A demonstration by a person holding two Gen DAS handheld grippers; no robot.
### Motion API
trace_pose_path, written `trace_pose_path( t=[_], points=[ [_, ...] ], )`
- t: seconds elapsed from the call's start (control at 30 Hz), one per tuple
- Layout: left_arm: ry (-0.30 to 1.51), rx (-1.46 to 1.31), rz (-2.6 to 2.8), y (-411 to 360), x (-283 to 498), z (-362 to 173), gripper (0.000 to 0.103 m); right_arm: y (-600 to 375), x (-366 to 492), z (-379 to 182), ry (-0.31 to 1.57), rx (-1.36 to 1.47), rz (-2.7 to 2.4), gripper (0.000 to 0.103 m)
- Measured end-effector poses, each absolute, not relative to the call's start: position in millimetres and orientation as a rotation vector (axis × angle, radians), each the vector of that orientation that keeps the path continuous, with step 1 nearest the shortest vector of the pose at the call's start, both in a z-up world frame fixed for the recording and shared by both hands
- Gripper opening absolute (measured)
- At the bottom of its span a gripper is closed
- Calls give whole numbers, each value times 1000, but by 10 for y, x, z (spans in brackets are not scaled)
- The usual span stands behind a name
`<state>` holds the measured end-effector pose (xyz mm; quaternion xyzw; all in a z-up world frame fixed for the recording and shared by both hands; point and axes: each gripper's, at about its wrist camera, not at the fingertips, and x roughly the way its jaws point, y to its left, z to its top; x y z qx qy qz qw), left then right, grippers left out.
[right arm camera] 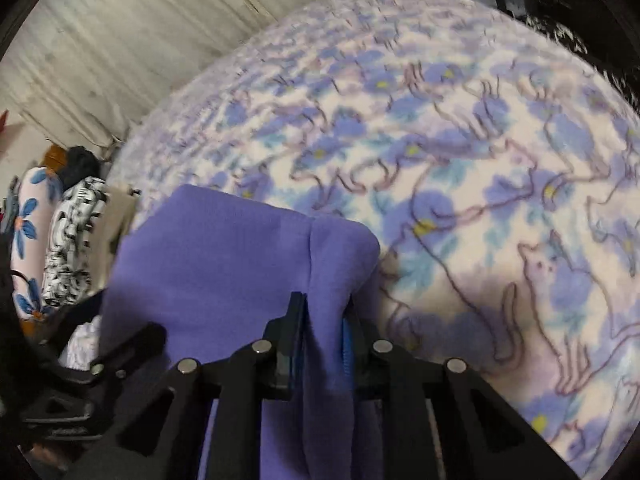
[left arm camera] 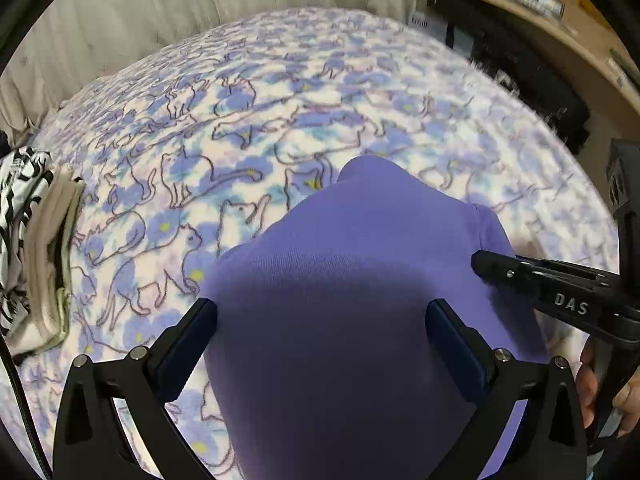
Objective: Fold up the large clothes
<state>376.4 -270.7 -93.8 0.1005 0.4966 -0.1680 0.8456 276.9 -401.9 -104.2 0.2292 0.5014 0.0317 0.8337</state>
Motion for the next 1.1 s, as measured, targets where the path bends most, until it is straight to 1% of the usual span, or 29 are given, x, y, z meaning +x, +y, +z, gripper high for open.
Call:
trace_pose_path(
  t=[0.1, 0.17, 0.23, 0.33, 0.43, 0.57, 0.6, 0.67, 0.73, 0.83, 1.1],
  points=[
    [1050, 258, -325, -2786, 3763, -985, 103, -4107, 2785, -1148, 1080, 531, 66, 26],
    [1047, 257, -328, -2784, 3756, -982, 103, -4204, 2762, -1206, 1089, 578, 51, 44],
    [1043, 251, -335, -2760, 3743, -977, 103, -4296, 2723, -1250, 1091, 648, 60, 52],
    [1024, 240, -344, -2719, 3691, -937, 103, -4332, 2625, -1186, 1084, 687, 78, 52],
    [1021, 210, -344, -2661, 3645, -862, 103, -4298, 2512, -994, 1074, 646, 68, 55],
    [1063, 174, -351, -2607, 3564, -764, 103, -4207, 2363, -707, 1066, 579, 66, 56],
    [1069, 175, -361, -2599, 3512, -730, 103, -4167, 2310, -615, 1058, 559, 73, 57],
    [1071, 191, -384, -2600, 3374, -645, 103, -4106, 2197, -470, 1050, 530, 85, 66],
    [1057, 219, -380, -2596, 3237, -562, 103, -4038, 2058, -329, 1043, 513, 102, 69],
    [1028, 240, -376, -2497, 3006, -396, 103, -3955, 1912, -232, 1068, 501, 116, 70],
    [1080, 177, -410, -2077, 2677, -221, 103, -3902, 1623, -169, 1106, 544, 156, 71]
  ],
)
